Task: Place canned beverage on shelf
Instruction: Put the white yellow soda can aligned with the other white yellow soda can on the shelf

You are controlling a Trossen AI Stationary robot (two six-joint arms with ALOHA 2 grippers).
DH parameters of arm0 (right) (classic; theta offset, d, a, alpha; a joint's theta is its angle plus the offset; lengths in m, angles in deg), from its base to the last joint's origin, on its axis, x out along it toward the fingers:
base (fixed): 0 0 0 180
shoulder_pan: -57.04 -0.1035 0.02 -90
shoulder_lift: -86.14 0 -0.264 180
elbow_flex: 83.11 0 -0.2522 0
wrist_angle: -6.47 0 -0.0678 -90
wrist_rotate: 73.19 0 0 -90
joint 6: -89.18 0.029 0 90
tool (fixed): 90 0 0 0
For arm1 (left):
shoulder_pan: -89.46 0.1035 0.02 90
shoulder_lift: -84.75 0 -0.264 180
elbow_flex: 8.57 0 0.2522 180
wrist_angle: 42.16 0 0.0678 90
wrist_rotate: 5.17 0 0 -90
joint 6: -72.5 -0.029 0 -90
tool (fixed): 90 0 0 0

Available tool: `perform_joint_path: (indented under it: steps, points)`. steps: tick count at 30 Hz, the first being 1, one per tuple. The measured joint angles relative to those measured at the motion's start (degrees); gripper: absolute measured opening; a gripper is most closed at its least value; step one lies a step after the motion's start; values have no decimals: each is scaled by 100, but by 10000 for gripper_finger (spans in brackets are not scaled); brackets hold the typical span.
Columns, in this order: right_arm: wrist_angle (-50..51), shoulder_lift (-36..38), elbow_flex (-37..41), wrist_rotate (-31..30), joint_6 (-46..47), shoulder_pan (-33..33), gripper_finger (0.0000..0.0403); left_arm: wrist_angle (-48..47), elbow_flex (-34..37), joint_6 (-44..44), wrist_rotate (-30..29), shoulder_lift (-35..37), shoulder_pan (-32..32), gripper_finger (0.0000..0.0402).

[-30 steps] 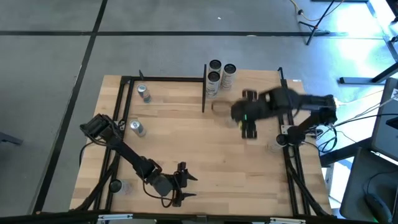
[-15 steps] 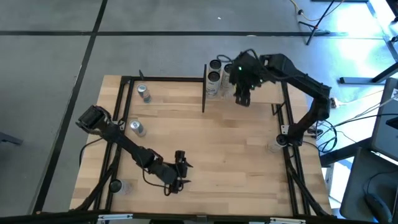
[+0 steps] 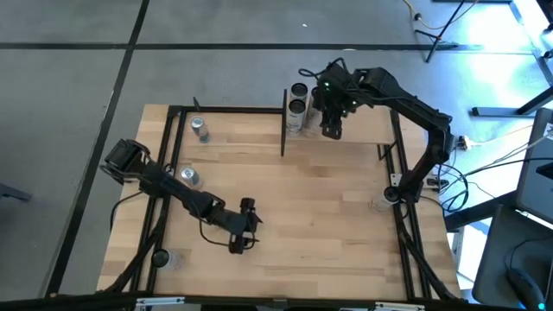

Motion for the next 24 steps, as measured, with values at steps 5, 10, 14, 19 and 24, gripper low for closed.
perform_joint_path:
  steps: [5,10,14,19,24]
  points:
    - [-130,1,0,-108,-25,-3,299,147,33,131,2,2,-56,286]
    - [-266,4,-2,-149,-21,-1,359,289,36,147,4,0,-81,286]
    - [-322,4,-2,-191,-21,-7,365,291,36,144,4,0,-83,286]
    - [-308,4,-2,-209,-15,-7,350,306,36,44,2,0,-78,286]
    - [290,4,-1,-120,417,-7,333,306,36,42,3,-2,-83,286]
